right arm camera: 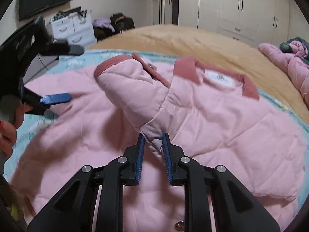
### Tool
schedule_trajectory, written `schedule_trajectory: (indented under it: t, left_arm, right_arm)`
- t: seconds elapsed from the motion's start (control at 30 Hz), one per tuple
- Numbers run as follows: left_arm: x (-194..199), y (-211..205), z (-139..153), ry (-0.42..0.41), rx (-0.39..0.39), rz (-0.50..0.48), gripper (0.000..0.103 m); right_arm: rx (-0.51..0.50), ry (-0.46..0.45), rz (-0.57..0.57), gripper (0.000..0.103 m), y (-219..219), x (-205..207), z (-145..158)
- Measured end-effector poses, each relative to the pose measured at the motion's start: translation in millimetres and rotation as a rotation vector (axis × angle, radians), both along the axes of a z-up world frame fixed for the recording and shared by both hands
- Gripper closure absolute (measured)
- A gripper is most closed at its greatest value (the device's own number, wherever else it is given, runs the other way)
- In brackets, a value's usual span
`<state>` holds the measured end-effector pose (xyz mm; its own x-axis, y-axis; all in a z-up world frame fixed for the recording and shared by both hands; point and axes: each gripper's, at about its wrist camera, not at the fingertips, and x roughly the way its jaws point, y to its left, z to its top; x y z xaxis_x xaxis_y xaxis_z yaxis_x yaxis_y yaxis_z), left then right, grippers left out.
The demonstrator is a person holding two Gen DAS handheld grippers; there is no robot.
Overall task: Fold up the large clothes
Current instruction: 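Lift the sleeve with the right tool and fold it across the coat front, then open the right tool to release the sleeve on the coat front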
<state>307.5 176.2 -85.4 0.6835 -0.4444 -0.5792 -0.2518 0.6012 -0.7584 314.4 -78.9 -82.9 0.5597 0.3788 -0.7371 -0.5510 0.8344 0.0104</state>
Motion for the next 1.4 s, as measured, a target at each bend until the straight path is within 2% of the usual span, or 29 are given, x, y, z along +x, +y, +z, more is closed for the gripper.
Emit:
schedule_trajectory:
  t: [0.17, 0.27, 0.37, 0.4, 0.43, 0.47, 0.5, 0.53, 0.67, 0.8, 0.87, 1.0, 1.13, 1.3, 1.4]
  left_arm:
    - [12, -18, -10, -0.006, -0.031, -0.052, 0.009]
    - [19, -33, -9, 0.004, 0.069, -0.079, 0.009]
    - [23, -45, -15, 0.005, 0.128, -0.103, 0.011]
    - [24, -50, -15, -0.003, 0.150, -0.111, 0.028]
    - [26, -56, -15, -0.013, 0.182, -0.132, 0.050]
    - [27, -62, -14, -0.007, 0.235, -0.142, 0.082]
    - [28, -70, -9, -0.008, 0.331, -0.152, 0.093]
    - [27, -75, -6, -0.026, 0.361, -0.170, 0.095]
    - [17, -69, 18, -0.124, 0.357, -0.153, 0.097]
    - [6, -56, 48, -0.194, 0.393, -0.120, 0.097]
    - [11, -57, 42, -0.173, 0.411, -0.122, 0.097]
    - [20, -57, 9, -0.056, 0.460, -0.135, 0.097]
    - [22, -59, -2, -0.018, 0.489, -0.151, 0.095]
    - [26, -71, -20, 0.033, 0.535, -0.189, 0.085]
    - [27, -69, -24, 0.039, 0.530, -0.191, 0.084]
  right_arm:
    - [0.067, 0.074, 0.028, 0.074, -5, -3, 1]
    - [0.116, 0.095, 0.006, 0.067, -20, -4, 10]
    - [0.164, 0.104, -0.049, 0.063, -42, 0, 20]
    - [0.176, 0.099, -0.067, 0.063, -50, 0, 24]
    - [0.184, 0.091, -0.088, 0.063, -58, 2, 28]
    - [0.187, 0.081, -0.109, 0.063, -65, 3, 31]
    - [0.186, 0.068, -0.136, 0.063, -74, 3, 35]
    - [0.188, 0.057, -0.157, 0.063, -82, 5, 38]
    - [0.193, 0.015, -0.262, 0.063, -117, 11, 47]
    - [0.198, -0.012, -0.455, 0.060, -169, 27, 46]
    - [0.234, 0.027, -0.509, 0.060, -192, 37, 39]
    - [0.177, 0.084, -0.579, 0.060, -211, 50, 18]
    - [0.173, 0.154, -0.634, 0.060, -225, 59, -3]
    - [0.118, 0.170, -0.648, 0.061, -227, 62, -22]
    - [0.114, 0.163, -0.652, 0.061, -225, 61, -22]
